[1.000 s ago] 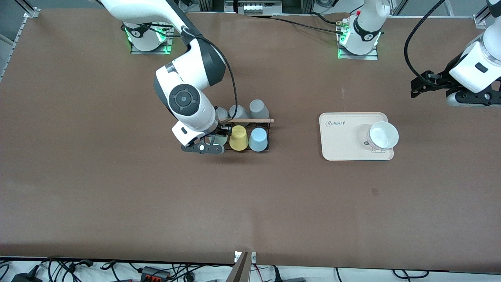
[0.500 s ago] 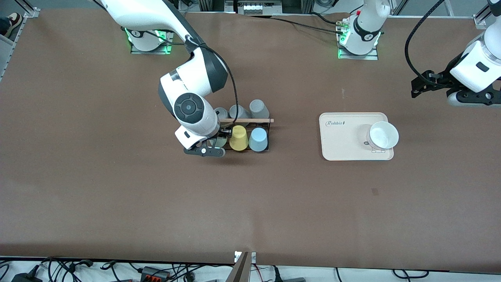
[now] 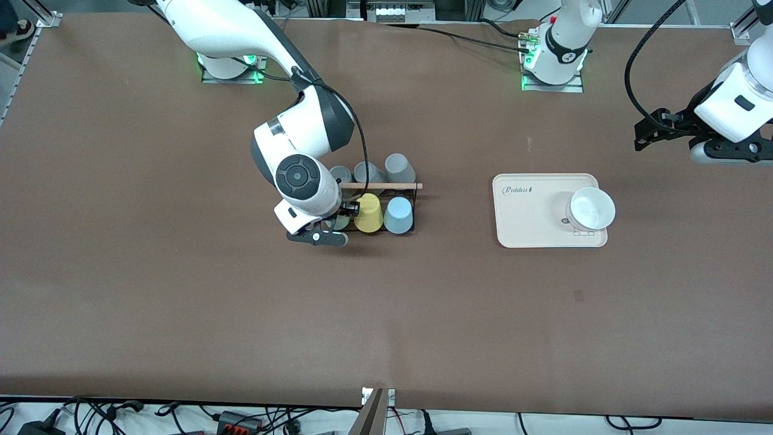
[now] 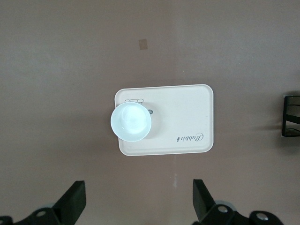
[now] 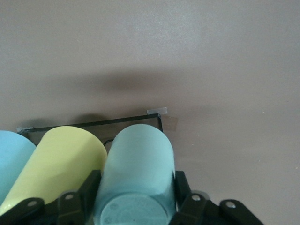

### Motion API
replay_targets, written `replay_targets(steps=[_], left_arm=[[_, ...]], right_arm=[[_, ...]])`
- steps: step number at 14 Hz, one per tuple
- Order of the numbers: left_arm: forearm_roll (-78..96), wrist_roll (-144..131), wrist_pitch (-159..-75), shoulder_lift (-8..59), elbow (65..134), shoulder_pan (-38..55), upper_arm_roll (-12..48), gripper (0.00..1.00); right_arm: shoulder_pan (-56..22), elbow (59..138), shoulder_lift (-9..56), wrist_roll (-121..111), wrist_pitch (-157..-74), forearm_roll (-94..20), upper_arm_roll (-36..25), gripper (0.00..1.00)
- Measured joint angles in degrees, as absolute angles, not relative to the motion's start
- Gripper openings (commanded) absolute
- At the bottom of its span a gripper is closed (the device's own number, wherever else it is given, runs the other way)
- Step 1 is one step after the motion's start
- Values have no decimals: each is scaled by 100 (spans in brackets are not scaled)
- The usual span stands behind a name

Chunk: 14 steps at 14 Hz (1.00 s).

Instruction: Hang scattered cups on rack with three cups

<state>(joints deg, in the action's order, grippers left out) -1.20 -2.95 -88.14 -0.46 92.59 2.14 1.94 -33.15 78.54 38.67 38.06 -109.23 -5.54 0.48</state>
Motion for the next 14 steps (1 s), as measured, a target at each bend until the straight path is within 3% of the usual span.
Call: replay_targets(steps=[8, 14], left_arm=[[-120, -295, -8814, -46, 9256, 214, 194, 100], [-120, -295, -8814, -46, 9254, 214, 194, 100]], right_arm=[[-3192, 7344, 3707, 3805, -10884, -552, -85, 100], [-2192, 7288, 3033, 3041, -10519, -550, -134, 100]])
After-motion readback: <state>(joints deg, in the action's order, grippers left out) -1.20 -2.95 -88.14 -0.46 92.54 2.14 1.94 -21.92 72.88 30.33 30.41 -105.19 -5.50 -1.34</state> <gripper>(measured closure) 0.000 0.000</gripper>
